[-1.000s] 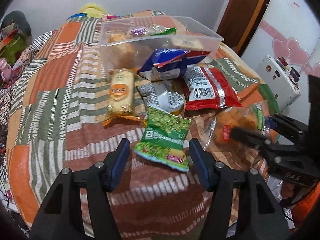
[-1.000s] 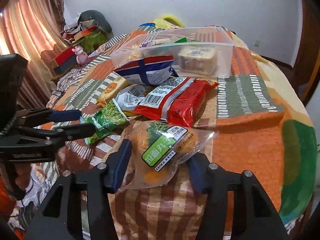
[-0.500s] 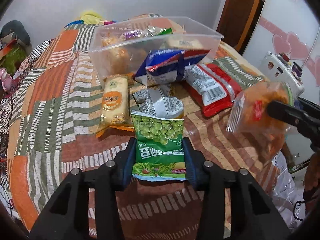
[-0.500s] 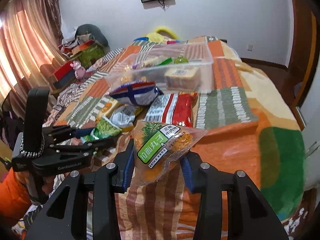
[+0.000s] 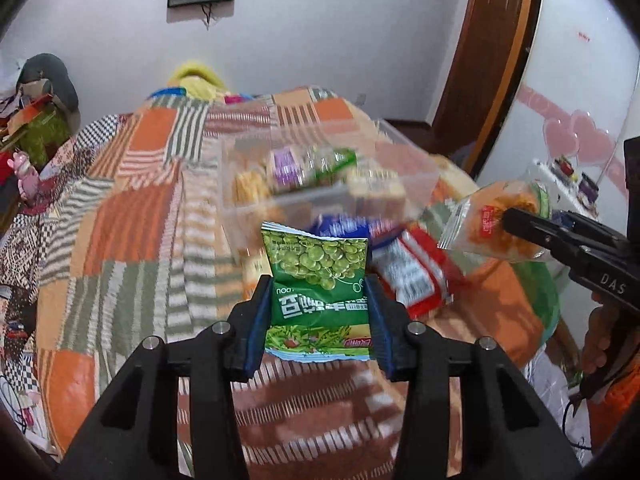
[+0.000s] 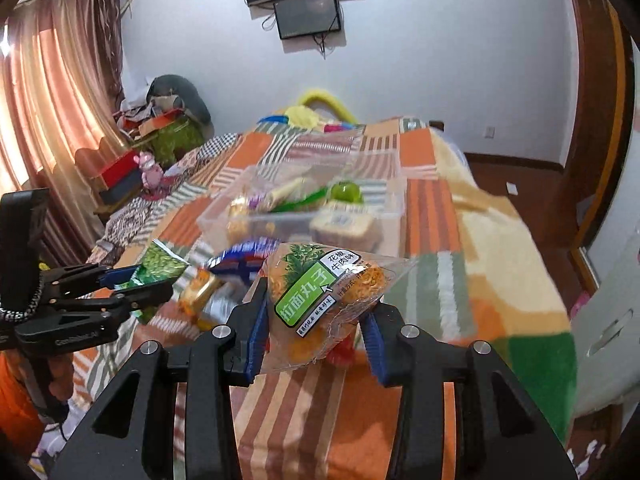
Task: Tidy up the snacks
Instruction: 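Grasp the green pea snack bag with the left tool while the right tool grasps the meatball bag, then drop the pea bag into the box with the left tool while the right tool drops the meatball bag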
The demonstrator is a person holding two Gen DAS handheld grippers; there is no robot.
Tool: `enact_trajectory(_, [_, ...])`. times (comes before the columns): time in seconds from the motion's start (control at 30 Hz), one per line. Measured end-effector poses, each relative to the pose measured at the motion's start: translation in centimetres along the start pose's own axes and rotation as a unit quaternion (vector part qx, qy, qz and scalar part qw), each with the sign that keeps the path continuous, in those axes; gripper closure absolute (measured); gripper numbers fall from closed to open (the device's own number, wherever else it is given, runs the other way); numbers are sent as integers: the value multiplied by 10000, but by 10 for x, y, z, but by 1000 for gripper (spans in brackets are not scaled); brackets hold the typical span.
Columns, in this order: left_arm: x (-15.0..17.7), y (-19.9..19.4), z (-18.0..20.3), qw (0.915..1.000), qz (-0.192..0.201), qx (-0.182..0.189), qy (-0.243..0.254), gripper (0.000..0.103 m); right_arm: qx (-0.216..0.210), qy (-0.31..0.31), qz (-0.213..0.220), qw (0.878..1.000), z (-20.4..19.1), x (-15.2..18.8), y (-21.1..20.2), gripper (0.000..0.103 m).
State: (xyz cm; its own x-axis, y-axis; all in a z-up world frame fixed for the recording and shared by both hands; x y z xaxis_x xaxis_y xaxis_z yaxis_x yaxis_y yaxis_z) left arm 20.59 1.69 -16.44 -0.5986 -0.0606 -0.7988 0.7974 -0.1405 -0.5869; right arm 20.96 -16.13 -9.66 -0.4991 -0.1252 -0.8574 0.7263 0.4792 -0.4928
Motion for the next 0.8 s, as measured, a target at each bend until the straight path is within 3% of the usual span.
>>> enact_trajectory(0.53, [-81,45,-17,9988,487,-71,-67,59,391,-27,316,9987,21,-52,50,65])
enact_trajectory(0.8, [-99,104,-48,9984,300,-420,-251,59,548,33,117,9984,36,-56,89,65])
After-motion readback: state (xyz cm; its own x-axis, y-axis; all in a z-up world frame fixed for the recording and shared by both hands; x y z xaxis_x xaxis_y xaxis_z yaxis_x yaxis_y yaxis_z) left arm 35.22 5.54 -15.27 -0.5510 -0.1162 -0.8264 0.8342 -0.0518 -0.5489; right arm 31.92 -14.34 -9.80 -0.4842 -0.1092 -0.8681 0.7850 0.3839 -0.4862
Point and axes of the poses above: each gripper's, at about its wrist camera, not at the fingertips, and y roughly the way its jaws point, z to its right, x to its underside, the point moved 6 cm from there along y, roughly the way its jaws point, and after that the axes turned 8 degrees about z, right-handed, at the moved point
